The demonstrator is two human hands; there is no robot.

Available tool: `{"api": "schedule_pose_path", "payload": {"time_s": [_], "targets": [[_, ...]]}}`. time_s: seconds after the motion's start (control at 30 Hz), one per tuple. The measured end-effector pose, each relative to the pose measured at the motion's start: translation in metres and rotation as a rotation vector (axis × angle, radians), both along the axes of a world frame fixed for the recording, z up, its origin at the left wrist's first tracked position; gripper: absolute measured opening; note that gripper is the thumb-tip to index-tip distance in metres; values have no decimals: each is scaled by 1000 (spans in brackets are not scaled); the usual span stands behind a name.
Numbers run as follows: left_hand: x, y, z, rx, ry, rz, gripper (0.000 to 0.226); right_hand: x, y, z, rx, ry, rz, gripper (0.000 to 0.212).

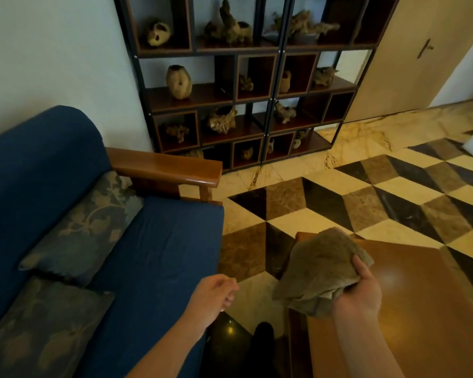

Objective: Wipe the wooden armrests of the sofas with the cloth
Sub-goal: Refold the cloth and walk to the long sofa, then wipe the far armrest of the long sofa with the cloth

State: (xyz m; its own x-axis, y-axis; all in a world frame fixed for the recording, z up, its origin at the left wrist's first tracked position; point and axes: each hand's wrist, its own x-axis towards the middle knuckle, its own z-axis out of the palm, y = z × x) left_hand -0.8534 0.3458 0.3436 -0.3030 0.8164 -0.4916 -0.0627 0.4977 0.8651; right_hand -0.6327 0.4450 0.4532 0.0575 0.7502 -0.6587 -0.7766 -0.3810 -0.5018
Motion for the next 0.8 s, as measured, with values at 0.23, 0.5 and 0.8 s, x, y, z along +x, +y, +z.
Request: {"api": "schedule_pose_path", "payload": {"time_s": [0.23, 0.5, 0.8], "targets": [[-63, 154, -6, -31, 66, 324, 18, -79, 191, -21, -95, -67, 122, 44], [-152, 298, -8, -48, 102, 525, 36, -199, 365, -44, -163, -80, 363, 16], [-265, 413, -59, -134, -36, 686, 24, -345, 485, -103, -257, -198, 476, 23]]}}
